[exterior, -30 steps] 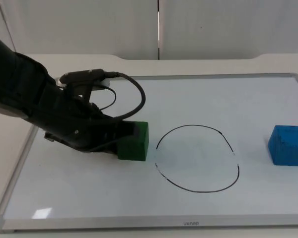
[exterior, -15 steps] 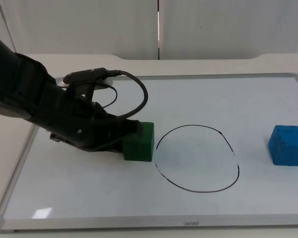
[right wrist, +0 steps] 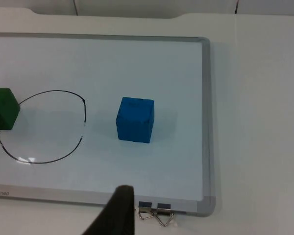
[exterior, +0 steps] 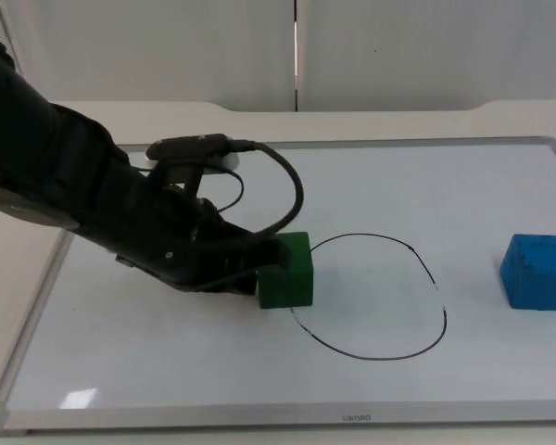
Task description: Push the two cubes into the marked area.
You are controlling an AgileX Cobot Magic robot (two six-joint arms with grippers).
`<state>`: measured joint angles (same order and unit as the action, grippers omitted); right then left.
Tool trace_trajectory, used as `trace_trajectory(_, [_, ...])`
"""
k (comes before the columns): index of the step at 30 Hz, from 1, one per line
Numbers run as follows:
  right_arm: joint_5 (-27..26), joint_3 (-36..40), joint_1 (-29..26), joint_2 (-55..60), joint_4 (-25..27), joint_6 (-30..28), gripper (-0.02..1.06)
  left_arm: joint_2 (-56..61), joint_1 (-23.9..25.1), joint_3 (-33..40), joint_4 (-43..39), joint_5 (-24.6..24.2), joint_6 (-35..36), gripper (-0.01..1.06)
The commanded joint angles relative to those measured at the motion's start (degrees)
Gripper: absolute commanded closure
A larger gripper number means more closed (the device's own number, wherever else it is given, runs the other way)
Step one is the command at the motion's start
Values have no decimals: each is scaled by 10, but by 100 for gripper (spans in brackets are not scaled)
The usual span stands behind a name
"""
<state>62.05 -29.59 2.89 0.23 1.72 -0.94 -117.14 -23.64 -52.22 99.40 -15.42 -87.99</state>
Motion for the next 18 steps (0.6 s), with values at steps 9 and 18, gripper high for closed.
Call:
trace_trajectory(9, [-3,1,-3,-2,0,0,-1,-1,-3,-30,6,-17,-6,105])
trace_trajectory(18, [-3,1,-3,-2,-2,0,-1,-1,-5,-30,6,-21,-6,105])
